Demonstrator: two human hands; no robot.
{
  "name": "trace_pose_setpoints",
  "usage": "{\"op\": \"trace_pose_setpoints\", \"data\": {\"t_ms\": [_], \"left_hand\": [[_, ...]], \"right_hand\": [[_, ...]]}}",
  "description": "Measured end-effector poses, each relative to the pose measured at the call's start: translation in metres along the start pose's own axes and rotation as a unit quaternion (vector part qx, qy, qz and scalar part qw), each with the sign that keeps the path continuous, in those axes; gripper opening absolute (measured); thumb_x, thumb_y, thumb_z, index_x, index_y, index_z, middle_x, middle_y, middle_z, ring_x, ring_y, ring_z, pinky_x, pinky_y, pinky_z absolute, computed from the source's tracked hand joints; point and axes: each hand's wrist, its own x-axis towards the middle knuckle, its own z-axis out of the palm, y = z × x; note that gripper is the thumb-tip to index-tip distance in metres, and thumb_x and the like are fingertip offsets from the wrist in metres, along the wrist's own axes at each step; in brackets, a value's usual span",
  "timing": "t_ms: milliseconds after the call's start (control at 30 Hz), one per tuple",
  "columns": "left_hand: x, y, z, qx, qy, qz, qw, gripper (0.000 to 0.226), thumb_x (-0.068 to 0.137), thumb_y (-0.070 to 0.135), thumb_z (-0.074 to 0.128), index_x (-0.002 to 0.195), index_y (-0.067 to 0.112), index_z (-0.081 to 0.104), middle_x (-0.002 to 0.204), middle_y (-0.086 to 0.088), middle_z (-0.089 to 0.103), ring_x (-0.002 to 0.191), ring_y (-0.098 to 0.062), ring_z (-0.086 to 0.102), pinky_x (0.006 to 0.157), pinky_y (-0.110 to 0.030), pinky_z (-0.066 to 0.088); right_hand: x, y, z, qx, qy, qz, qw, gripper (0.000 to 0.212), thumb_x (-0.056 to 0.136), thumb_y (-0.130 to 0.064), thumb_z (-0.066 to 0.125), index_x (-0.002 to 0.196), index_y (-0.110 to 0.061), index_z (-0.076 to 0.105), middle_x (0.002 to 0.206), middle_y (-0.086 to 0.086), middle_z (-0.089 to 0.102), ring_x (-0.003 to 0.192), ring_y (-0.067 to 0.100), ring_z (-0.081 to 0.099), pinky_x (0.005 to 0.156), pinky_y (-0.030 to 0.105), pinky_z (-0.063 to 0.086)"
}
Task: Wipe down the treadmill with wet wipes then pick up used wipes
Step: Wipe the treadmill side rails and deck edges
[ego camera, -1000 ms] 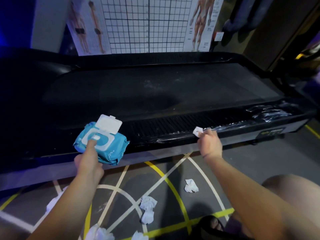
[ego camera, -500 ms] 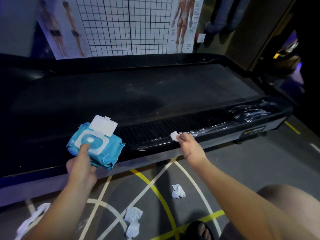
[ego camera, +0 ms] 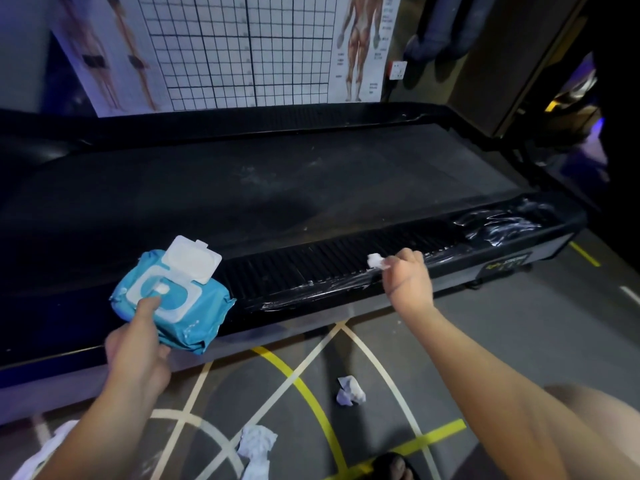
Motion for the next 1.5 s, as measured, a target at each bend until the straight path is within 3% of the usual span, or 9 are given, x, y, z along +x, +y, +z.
{"op": "trace_pose_setpoints", "data": {"t_ms": [167,300,433,567,800,967,1167,1333,1500], "left_hand": [[0.005,0.000,-0.002,0.003,0.009,-0.009,1.000,0.044,0.097,0.026,0.071,0.138,0.013,0.059,0.121,-0.006,0.073,0.101,-0.017,0.074,0.085,-0.039,0.059],[0.003,0.003,-0.009,0.012,0.012,-0.016,1.000,0.035,0.098,0.026,0.071,0.129,0.015,0.061,0.114,-0.004,0.073,0.098,-0.017,0.074,0.075,-0.036,0.058],[-0.002,0.007,-0.015,0.011,0.002,-0.024,1.000,0.026,0.098,0.026,0.070,0.121,0.019,0.061,0.111,-0.004,0.073,0.096,-0.017,0.074,0.076,-0.037,0.057],[-0.005,0.016,-0.023,-0.008,0.009,-0.036,0.999,0.037,0.097,0.024,0.071,0.130,0.012,0.060,0.118,-0.009,0.073,0.098,-0.020,0.074,0.072,-0.037,0.058],[-0.020,0.040,-0.047,-0.023,0.004,-0.041,0.999,0.032,0.097,0.021,0.070,0.127,0.011,0.060,0.121,-0.012,0.072,0.102,-0.024,0.073,0.088,-0.044,0.060],[-0.026,0.057,-0.076,-0.004,0.014,-0.031,0.999,0.012,0.097,0.019,0.069,0.105,0.012,0.064,0.093,-0.005,0.074,0.075,-0.017,0.075,0.054,-0.034,0.059],[-0.033,0.079,-0.117,0.001,0.058,-0.010,0.998,0.015,0.096,0.018,0.070,0.105,0.009,0.063,0.101,-0.014,0.076,0.084,-0.026,0.077,0.077,-0.044,0.061],[-0.037,0.088,-0.157,-0.014,0.092,-0.022,0.995,0.042,0.095,0.018,0.073,0.129,0.000,0.057,0.100,-0.014,0.074,0.064,-0.019,0.076,0.045,-0.034,0.058],[-0.040,0.079,-0.179,0.006,0.079,-0.038,0.996,0.035,0.094,0.022,0.073,0.121,0.001,0.067,0.098,-0.013,0.079,0.079,-0.026,0.079,0.053,-0.036,0.061]], "right_hand": [[-0.012,0.001,0.015,-0.064,-0.060,-0.091,0.992,0.034,0.064,0.014,0.071,0.092,-0.005,0.074,0.092,0.010,0.058,0.088,0.032,0.055,0.056,0.031,0.036],[-0.004,0.035,-0.009,-0.054,-0.055,0.096,0.992,0.026,0.082,0.007,0.057,0.104,0.002,0.071,0.109,0.022,0.059,0.104,0.041,0.055,0.074,0.039,0.047],[-0.002,0.005,-0.042,0.060,-0.134,0.215,0.965,0.022,0.098,-0.016,0.054,0.092,-0.001,0.068,0.093,0.019,0.068,0.079,0.033,0.060,0.069,0.027,0.043],[-0.021,-0.054,-0.073,0.355,-0.306,0.178,0.865,0.015,0.090,-0.010,0.074,0.079,-0.004,0.068,0.077,0.010,0.069,0.071,0.020,0.062,0.069,0.022,0.049],[-0.037,-0.110,-0.106,0.478,-0.323,0.159,0.801,0.024,0.094,-0.021,0.071,0.078,-0.003,0.066,0.088,0.019,0.071,0.078,0.025,0.069,0.067,0.026,0.053],[-0.050,-0.180,-0.106,0.596,-0.312,0.086,0.735,0.006,0.093,0.010,0.059,0.093,0.004,0.060,0.090,0.031,0.061,0.081,0.034,0.064,0.074,0.034,0.059],[-0.068,-0.233,-0.091,0.483,-0.254,0.004,0.838,0.009,0.094,-0.005,0.067,0.099,-0.007,0.073,0.089,0.013,0.077,0.085,0.026,0.076,0.080,0.041,0.063],[-0.094,-0.260,-0.076,0.284,-0.188,-0.229,0.912,0.010,0.090,-0.027,0.074,0.086,-0.018,0.075,0.076,-0.005,0.074,0.071,0.007,0.070,0.070,0.027,0.056],[-0.141,-0.281,-0.047,-0.035,-0.445,-0.373,0.813,0.031,0.095,-0.050,0.061,0.097,-0.020,0.070,0.089,-0.002,0.070,0.091,0.019,0.064,0.068,0.025,0.042]]}}
